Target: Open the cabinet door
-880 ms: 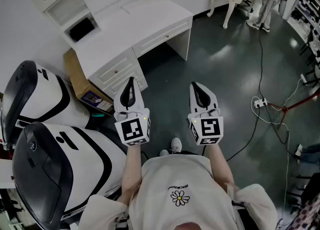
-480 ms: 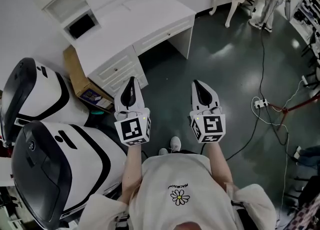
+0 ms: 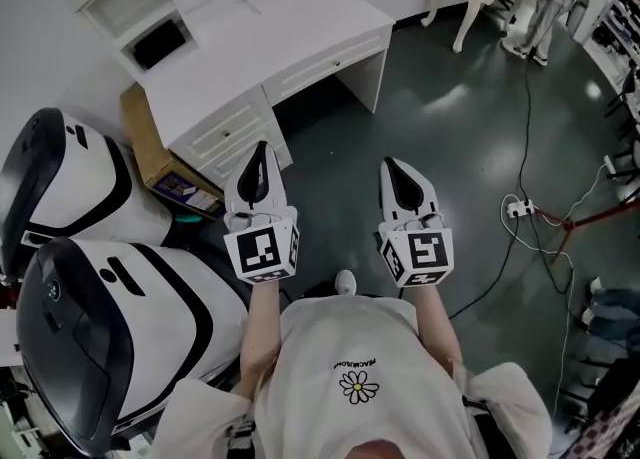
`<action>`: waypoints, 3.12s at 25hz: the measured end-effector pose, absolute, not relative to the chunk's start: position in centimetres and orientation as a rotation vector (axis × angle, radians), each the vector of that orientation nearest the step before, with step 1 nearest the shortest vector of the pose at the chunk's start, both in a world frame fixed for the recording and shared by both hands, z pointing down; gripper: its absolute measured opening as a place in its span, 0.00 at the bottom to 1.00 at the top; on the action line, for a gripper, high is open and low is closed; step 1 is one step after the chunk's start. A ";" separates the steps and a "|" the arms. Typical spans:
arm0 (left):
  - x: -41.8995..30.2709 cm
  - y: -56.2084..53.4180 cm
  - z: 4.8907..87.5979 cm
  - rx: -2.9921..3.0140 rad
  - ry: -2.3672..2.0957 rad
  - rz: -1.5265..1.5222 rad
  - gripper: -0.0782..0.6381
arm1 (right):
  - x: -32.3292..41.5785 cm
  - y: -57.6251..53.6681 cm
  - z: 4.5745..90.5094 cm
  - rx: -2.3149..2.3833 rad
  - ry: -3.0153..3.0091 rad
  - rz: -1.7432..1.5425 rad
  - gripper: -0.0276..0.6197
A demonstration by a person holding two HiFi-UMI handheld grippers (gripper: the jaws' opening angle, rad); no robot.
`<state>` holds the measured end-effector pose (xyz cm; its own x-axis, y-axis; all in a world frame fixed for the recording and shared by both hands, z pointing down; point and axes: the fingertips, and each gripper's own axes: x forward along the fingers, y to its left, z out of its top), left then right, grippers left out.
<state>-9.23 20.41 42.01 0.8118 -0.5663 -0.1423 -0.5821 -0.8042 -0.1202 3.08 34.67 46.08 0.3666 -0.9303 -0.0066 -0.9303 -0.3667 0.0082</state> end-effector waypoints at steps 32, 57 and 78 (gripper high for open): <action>-2.0 10.3 41.0 -2.810 0.856 0.314 0.12 | 10.0 24.8 45.7 2.514 -1.741 -0.154 0.04; 15.6 -22.9 41.2 -2.836 0.796 0.268 0.12 | 26.4 -10.2 47.9 2.423 -1.757 0.003 0.04; 15.5 -32.5 39.3 -2.751 1.083 0.219 0.12 | 26.3 -24.9 42.3 2.253 -2.142 -0.054 0.04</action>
